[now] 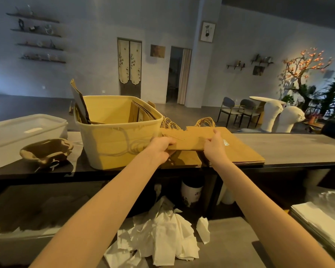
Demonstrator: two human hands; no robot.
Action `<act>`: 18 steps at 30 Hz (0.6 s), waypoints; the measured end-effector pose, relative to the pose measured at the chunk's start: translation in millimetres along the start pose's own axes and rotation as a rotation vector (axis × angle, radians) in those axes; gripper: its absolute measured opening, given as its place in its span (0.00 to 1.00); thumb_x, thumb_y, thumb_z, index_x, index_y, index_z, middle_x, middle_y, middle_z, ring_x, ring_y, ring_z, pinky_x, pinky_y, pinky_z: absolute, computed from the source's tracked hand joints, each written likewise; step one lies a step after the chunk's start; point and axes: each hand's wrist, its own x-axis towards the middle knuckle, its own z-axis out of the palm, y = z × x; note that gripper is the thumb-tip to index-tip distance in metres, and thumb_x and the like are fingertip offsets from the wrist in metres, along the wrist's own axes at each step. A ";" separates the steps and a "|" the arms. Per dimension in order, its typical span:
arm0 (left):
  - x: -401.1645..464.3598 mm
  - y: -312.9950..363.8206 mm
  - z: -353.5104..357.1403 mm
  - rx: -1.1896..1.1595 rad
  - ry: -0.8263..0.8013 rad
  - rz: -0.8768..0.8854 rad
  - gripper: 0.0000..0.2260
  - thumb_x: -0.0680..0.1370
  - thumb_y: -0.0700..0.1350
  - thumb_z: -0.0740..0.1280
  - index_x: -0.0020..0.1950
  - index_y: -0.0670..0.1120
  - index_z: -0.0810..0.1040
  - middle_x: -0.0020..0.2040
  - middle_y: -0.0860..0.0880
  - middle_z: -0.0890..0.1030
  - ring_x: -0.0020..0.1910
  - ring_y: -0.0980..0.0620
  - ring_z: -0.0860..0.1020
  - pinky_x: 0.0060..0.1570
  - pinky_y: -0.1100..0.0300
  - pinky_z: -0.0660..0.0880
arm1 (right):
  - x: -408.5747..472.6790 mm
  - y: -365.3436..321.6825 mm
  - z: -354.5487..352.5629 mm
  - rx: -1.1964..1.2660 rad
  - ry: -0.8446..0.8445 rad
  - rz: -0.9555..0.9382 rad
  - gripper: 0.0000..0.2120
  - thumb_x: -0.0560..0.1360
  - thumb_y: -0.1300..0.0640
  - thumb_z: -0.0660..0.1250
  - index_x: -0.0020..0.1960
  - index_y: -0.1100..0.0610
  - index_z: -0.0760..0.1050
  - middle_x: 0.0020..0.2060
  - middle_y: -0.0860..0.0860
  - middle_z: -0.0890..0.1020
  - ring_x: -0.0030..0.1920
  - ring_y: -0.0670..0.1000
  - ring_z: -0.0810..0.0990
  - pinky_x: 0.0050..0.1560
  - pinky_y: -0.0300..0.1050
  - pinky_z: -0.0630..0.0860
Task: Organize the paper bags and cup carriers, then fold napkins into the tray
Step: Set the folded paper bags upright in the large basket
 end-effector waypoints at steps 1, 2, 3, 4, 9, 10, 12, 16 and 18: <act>-3.1 3.0 3.1 0.060 -0.012 0.017 0.19 0.75 0.29 0.63 0.65 0.42 0.69 0.61 0.41 0.74 0.60 0.43 0.74 0.46 0.56 0.76 | -3.2 -0.1 -3.1 0.016 0.007 -0.012 0.27 0.80 0.65 0.55 0.76 0.56 0.51 0.70 0.59 0.65 0.68 0.59 0.67 0.67 0.55 0.68; -6.6 6.6 6.6 0.126 -0.031 0.042 0.18 0.76 0.30 0.63 0.64 0.41 0.70 0.62 0.41 0.74 0.61 0.43 0.73 0.49 0.56 0.76 | -6.6 0.0 -7.1 0.023 0.019 -0.024 0.26 0.80 0.64 0.55 0.76 0.56 0.52 0.70 0.59 0.64 0.68 0.58 0.67 0.67 0.55 0.68; -11.0 10.7 10.5 0.200 -0.054 0.074 0.16 0.76 0.32 0.63 0.64 0.40 0.71 0.62 0.41 0.75 0.61 0.43 0.73 0.51 0.55 0.76 | -10.4 -0.7 -11.4 0.027 0.035 -0.045 0.25 0.80 0.63 0.56 0.75 0.56 0.53 0.70 0.58 0.63 0.68 0.58 0.66 0.68 0.55 0.67; -15.6 15.1 14.4 0.278 -0.072 0.118 0.16 0.77 0.33 0.62 0.64 0.40 0.71 0.63 0.42 0.75 0.61 0.43 0.74 0.53 0.54 0.75 | -14.0 -1.8 -15.6 0.026 0.055 -0.081 0.24 0.81 0.61 0.56 0.74 0.56 0.54 0.70 0.58 0.62 0.68 0.57 0.66 0.68 0.54 0.67; -36.4 39.9 26.2 0.666 -0.089 0.434 0.16 0.78 0.36 0.63 0.66 0.42 0.72 0.57 0.46 0.76 0.55 0.50 0.74 0.55 0.56 0.73 | -30.6 -21.3 -31.8 -0.095 0.235 -0.434 0.21 0.80 0.62 0.58 0.72 0.58 0.60 0.70 0.54 0.61 0.67 0.51 0.65 0.59 0.36 0.63; -39.9 45.5 26.0 0.719 -0.083 0.496 0.16 0.78 0.36 0.63 0.65 0.42 0.73 0.55 0.48 0.76 0.53 0.51 0.73 0.52 0.58 0.72 | -31.0 -27.0 -33.6 -0.132 0.260 -0.519 0.21 0.80 0.62 0.58 0.71 0.57 0.61 0.71 0.54 0.61 0.68 0.51 0.64 0.60 0.35 0.62; -44.1 57.6 24.1 0.816 -0.049 0.615 0.14 0.78 0.37 0.63 0.63 0.44 0.75 0.53 0.49 0.77 0.52 0.51 0.74 0.49 0.60 0.71 | -28.6 -38.0 -37.1 -0.232 0.260 -0.658 0.21 0.80 0.61 0.58 0.72 0.56 0.61 0.73 0.52 0.60 0.72 0.52 0.61 0.66 0.38 0.61; -51.0 79.9 15.1 1.025 0.044 0.828 0.14 0.79 0.37 0.62 0.63 0.46 0.76 0.54 0.48 0.78 0.52 0.52 0.75 0.49 0.60 0.71 | -21.6 -59.5 -48.9 -0.540 0.211 -0.849 0.22 0.81 0.56 0.56 0.74 0.51 0.58 0.76 0.50 0.56 0.76 0.53 0.48 0.75 0.53 0.50; -52.8 90.5 8.1 1.120 0.053 0.898 0.14 0.79 0.38 0.62 0.63 0.48 0.76 0.54 0.49 0.79 0.52 0.52 0.76 0.49 0.60 0.72 | -17.7 -68.6 -55.3 -0.698 0.212 -0.905 0.23 0.81 0.52 0.55 0.75 0.51 0.56 0.76 0.50 0.56 0.77 0.54 0.46 0.75 0.55 0.43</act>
